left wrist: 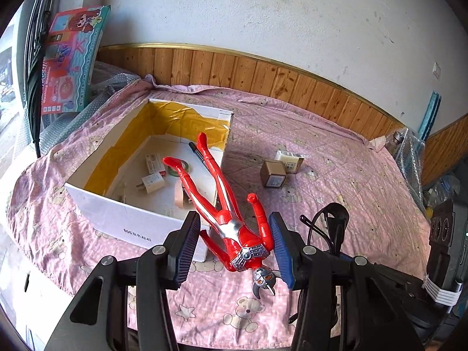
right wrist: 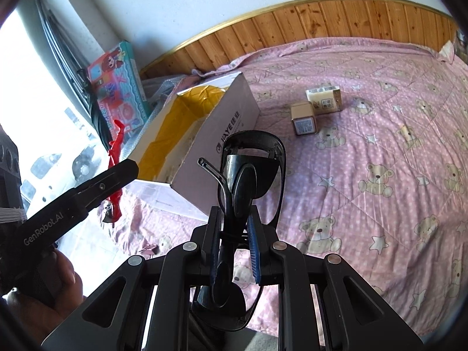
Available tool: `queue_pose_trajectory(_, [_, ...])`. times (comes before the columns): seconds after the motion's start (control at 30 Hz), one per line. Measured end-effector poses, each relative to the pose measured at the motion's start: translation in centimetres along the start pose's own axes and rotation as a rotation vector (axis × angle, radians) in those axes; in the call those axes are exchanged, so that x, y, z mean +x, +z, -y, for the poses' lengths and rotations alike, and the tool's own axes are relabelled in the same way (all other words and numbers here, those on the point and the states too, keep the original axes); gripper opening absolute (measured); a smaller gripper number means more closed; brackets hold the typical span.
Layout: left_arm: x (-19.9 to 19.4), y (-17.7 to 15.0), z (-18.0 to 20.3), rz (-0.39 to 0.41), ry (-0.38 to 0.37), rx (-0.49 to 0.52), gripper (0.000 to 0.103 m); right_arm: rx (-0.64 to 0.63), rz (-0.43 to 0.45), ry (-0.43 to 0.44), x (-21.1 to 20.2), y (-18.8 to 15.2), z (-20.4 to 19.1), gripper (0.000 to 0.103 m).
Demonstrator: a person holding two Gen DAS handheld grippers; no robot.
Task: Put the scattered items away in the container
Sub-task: 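Carry the red figure and black glasses with both tools over the cardboard box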
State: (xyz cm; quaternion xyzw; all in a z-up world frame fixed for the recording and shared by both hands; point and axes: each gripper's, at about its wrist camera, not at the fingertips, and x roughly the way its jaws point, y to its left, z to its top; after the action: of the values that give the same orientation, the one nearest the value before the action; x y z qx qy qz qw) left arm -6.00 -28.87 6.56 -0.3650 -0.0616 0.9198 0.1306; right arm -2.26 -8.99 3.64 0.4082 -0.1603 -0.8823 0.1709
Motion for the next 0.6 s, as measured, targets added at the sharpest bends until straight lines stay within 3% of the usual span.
queue_pose_trajectory(0.6, [-0.1, 2.4, -3.8, 0.02, 0.014, -0.069, 0.05, -0.106, 0.017, 0.044, 0.6, 2.6, -4.7, 0.018])
